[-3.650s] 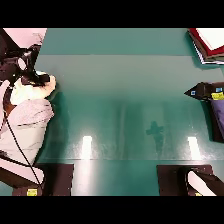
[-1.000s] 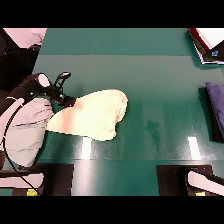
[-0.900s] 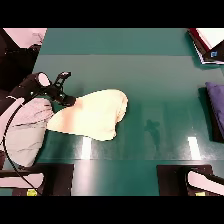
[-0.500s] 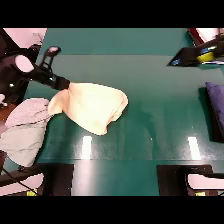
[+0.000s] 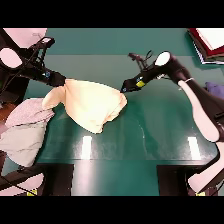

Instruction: Fold the shirts.

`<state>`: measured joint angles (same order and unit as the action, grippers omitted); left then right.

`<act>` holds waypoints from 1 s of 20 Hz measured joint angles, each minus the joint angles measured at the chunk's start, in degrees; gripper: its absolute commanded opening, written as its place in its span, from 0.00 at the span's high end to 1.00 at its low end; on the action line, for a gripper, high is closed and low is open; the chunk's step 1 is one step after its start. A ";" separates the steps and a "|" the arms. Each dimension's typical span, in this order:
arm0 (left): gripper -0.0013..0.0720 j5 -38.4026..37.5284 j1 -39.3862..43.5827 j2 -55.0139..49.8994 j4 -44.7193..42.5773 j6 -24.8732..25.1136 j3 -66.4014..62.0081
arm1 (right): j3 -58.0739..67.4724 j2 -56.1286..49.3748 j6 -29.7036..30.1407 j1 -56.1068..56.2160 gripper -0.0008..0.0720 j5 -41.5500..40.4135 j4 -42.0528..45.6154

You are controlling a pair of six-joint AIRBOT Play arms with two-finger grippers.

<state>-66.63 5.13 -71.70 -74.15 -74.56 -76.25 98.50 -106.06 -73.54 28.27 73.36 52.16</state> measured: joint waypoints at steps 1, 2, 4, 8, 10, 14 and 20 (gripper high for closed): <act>0.95 -0.11 0.00 0.04 0.00 0.02 -0.04 | 0.57 -1.20 0.13 0.52 0.45 -0.35 -0.31; 0.95 -0.17 0.00 0.11 0.02 0.00 -0.04 | 1.05 -2.25 0.22 1.01 0.59 -0.66 -0.55; 0.95 -0.35 0.00 0.11 0.02 0.00 -0.04 | 1.64 -3.45 0.39 1.62 0.97 -1.20 -1.01; 0.95 -1.05 0.00 0.15 0.07 0.00 -0.11 | 2.12 -4.04 0.83 2.03 0.97 -2.01 -0.96; 0.95 -1.33 0.00 0.35 0.11 0.00 -1.33 | 2.21 -1.95 0.96 1.97 0.97 -2.34 0.96; 0.95 -2.51 0.02 2.45 1.64 0.00 -10.88 | 4.50 8.79 0.35 0.13 0.97 -2.60 9.01; 0.95 -4.81 0.02 7.96 11.85 0.07 -34.01 | 15.58 27.56 -0.48 -1.42 0.97 1.84 18.97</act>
<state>-71.44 5.15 -63.75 -62.30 -74.50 -110.26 114.08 -78.50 -74.02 26.85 75.20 71.13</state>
